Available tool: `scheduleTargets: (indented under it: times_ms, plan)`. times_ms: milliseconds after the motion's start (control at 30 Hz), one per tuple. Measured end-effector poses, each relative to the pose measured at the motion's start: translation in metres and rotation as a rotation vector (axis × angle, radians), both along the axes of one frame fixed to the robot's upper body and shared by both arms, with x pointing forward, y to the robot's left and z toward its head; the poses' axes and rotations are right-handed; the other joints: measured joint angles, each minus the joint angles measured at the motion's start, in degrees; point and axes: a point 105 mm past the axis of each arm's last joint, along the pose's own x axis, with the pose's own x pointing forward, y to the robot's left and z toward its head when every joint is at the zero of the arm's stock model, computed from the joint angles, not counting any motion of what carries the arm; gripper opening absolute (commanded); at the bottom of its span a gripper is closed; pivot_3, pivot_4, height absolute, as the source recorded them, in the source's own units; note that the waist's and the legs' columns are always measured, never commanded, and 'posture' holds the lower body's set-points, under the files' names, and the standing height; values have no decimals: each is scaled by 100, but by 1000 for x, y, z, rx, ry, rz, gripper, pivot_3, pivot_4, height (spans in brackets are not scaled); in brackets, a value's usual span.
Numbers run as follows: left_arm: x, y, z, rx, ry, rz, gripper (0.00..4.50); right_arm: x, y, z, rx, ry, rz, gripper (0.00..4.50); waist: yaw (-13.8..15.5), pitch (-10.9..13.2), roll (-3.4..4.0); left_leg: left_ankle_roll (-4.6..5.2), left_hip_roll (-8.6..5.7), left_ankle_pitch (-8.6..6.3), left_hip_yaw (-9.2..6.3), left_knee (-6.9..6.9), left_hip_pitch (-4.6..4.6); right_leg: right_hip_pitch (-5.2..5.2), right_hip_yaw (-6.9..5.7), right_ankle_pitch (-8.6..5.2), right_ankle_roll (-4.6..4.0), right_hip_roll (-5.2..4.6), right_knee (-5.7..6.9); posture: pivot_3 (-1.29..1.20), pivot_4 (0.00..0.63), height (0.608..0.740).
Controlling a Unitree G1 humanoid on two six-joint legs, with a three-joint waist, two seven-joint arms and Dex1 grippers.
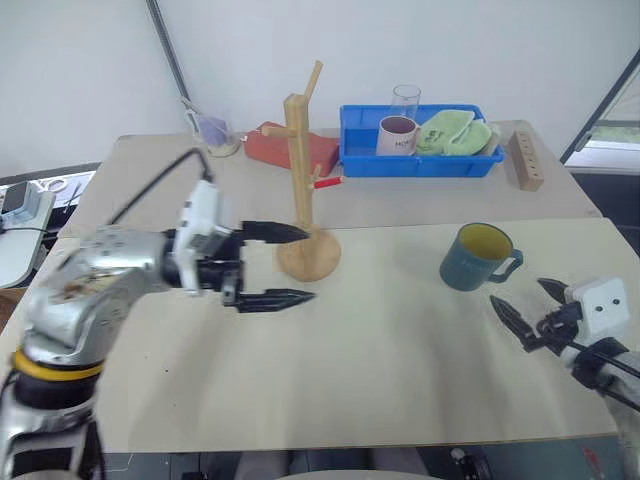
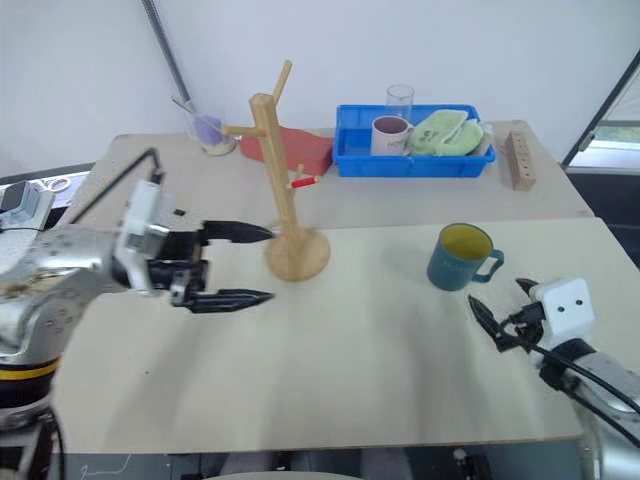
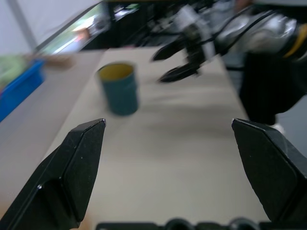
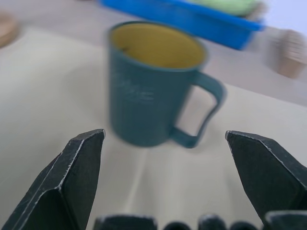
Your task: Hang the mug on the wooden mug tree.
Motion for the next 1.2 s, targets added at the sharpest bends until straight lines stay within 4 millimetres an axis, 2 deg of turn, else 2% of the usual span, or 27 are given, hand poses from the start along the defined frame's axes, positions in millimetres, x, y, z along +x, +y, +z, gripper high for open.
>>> scheduleTargets:
  times_ms: [167,267,400,533,767,1100,1200]
  plan:
    - [3,-23,-14,17,-24,-96,4500,10,-15,-9,56,-13,-151,4480,-1,-4,6,8,0,5,-6,3,-4,2,1,1,1,6,1,0,150,734]
    - [6,-31,-15,14,-36,-124,4500,13,-20,-16,76,3,-183,4480,5,-5,9,53,0,33,-7,3,-6,3,0,3,4,7,2,0,150,734]
    - [5,-38,-13,2,-56,-158,4500,20,-24,-23,98,16,-204,4480,-2,-9,15,60,0,37,-11,3,-7,5,1,4,7,10,2,0,150,734]
    - [6,-42,-15,-2,-56,-169,4500,27,-28,-28,123,26,-224,4480,1,-11,19,62,0,38,-19,3,-11,5,1,7,12,17,4,0,150,734]
    - [5,-45,-16,-3,-57,-181,4500,38,-25,-26,143,10,-229,4480,-2,-14,25,63,0,39,-57,5,-16,10,11,8,12,47,4,0,150,734]
    - [6,-45,-14,2,-65,-187,4500,52,-25,-24,172,-2,-230,4480,-16,-16,29,65,-6,40,-68,6,-20,12,105,8,12,104,11,0,150,734]
    - [7,-45,-14,5,-66,-185,4500,56,-23,-26,182,10,-225,3645,-49,-16,29,66,-7,41,-67,6,-20,12,121,9,12,111,11,0,150,734]
